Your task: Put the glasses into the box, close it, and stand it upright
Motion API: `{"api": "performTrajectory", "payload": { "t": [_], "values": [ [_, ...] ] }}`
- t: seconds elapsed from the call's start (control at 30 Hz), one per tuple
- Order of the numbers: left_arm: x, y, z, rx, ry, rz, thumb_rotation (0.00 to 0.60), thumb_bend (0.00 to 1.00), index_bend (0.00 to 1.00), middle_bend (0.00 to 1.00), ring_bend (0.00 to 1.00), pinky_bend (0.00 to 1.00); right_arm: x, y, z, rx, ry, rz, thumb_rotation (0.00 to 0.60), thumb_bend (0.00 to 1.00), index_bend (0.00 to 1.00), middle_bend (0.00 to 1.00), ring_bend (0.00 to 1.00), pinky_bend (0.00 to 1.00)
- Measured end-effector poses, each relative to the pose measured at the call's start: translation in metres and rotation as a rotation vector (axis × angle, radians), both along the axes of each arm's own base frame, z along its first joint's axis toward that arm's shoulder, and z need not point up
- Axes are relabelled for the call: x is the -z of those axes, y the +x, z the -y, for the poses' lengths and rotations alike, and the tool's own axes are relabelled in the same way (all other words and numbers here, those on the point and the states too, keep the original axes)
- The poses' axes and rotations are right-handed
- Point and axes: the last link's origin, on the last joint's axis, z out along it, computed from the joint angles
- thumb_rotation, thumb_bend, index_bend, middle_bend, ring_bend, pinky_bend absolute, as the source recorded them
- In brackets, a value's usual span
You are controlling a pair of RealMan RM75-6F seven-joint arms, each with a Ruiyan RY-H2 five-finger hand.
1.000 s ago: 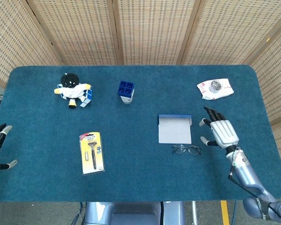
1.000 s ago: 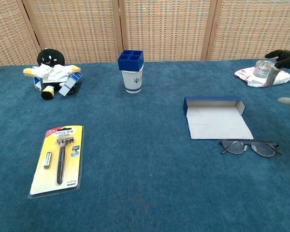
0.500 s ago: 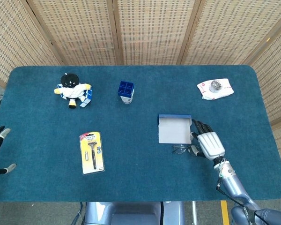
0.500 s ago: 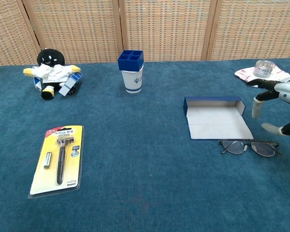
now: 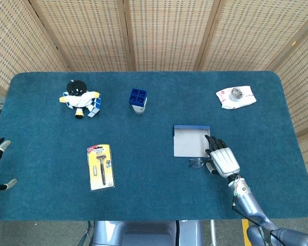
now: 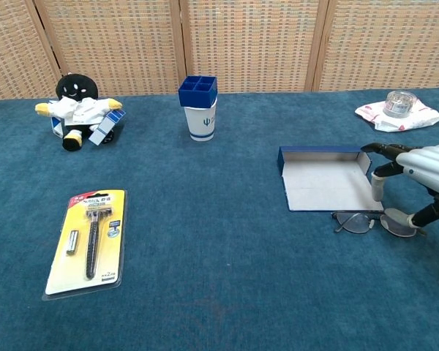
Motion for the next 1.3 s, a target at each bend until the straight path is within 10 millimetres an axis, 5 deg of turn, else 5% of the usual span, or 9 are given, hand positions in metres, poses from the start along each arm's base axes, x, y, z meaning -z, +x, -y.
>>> {"api": "performTrajectory", "payload": {
  "t": [0.57, 1.3],
  "values": [
    [0.001, 0.0, -0.001, -0.004, 0.0, -0.006, 0.6, 0.0, 0.0, 0.0, 0.0, 0.0, 0.014, -0.009, 0.0, -0.04, -0.003, -0.072, 0.6, 0.47, 0.46, 0.0, 0.0, 0.13],
    [0.003, 0.0, -0.001, -0.007, -0.002, -0.012, 0.6, 0.0, 0.0, 0.0, 0.0, 0.0, 0.017, -0.014, 0.003, -0.106, -0.046, -0.104, 0.6, 0.49, 0.62, 0.04, 0.0, 0.13]
  ]
}}
